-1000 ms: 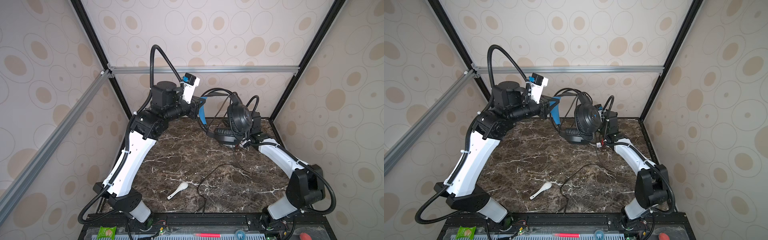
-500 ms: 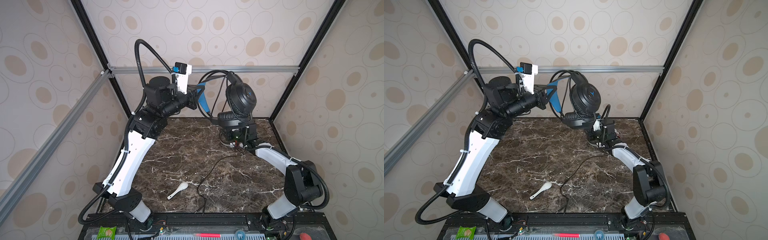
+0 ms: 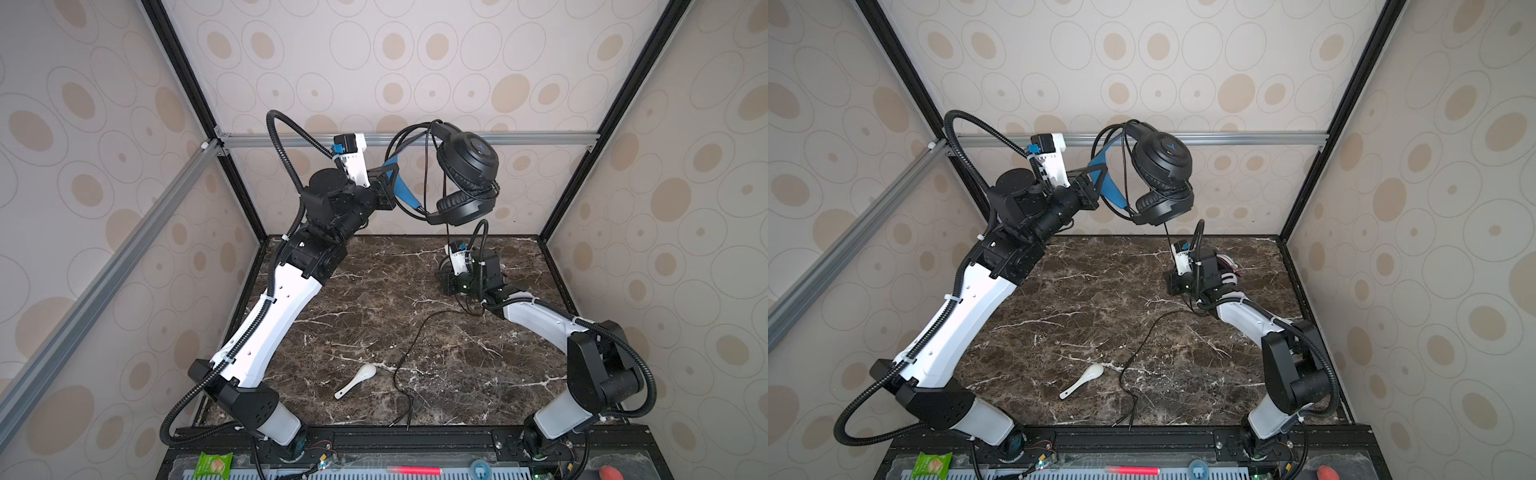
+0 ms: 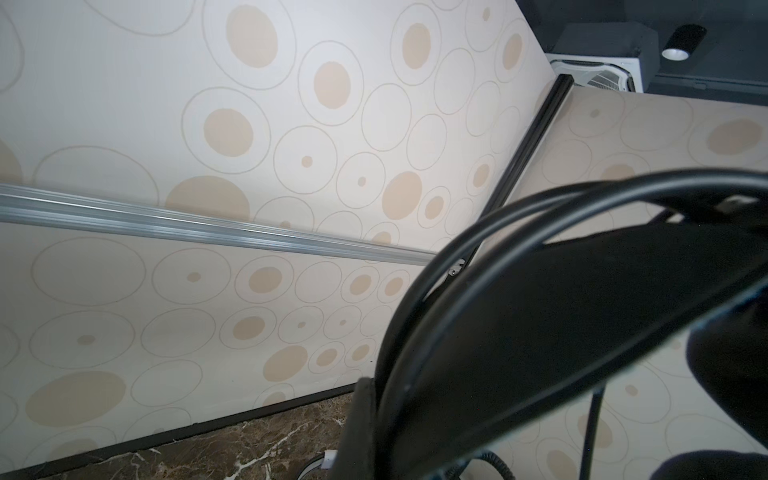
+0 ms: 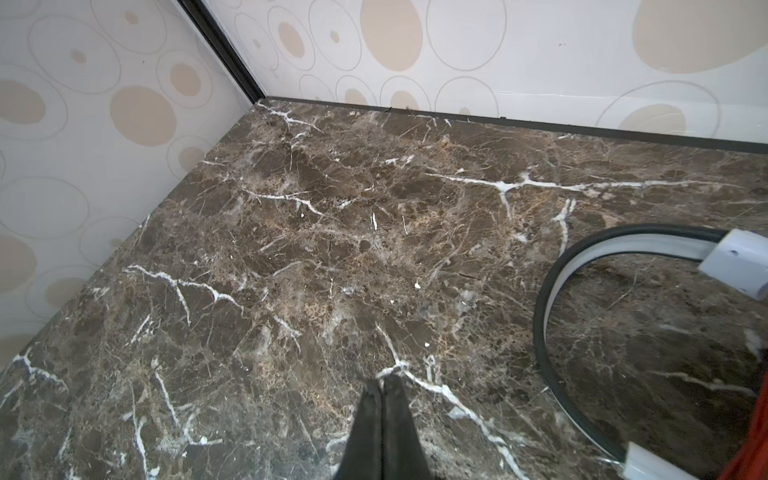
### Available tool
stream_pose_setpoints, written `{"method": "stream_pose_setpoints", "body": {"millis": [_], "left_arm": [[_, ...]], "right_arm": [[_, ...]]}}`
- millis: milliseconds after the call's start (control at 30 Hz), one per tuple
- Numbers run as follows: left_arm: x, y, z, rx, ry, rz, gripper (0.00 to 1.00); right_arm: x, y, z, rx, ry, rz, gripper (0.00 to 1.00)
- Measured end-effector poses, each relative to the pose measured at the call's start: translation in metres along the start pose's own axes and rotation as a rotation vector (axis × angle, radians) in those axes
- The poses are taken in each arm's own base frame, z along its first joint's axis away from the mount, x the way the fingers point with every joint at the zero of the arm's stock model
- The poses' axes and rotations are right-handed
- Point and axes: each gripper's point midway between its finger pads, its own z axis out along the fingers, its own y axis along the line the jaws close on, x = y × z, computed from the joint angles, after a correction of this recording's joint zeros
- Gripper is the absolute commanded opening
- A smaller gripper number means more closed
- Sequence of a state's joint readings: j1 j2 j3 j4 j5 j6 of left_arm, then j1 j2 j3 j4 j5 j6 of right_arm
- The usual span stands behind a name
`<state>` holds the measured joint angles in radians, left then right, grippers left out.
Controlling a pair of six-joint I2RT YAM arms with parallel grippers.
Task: Wrap the headphones
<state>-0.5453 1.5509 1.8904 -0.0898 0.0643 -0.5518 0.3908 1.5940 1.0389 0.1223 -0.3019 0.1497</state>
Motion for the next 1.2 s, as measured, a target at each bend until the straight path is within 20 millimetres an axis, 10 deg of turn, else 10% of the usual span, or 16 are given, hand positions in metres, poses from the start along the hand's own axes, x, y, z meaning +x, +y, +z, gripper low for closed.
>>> {"method": "stream_pose_setpoints", "body": {"millis": [900,1200], "left_arm": [[0.039,0.104,0.034,-0.457,-0.075,0.083,0.0],[0.084,0.147,0.036,-0.602,0.016,0.206,0.0]], "right_arm": [[0.036,0.053,-0.036,0.081,0.144,-0.28,0.0],[0.041,0.07,-0.053,0.084,0.165,-0.373,0.0]]}}
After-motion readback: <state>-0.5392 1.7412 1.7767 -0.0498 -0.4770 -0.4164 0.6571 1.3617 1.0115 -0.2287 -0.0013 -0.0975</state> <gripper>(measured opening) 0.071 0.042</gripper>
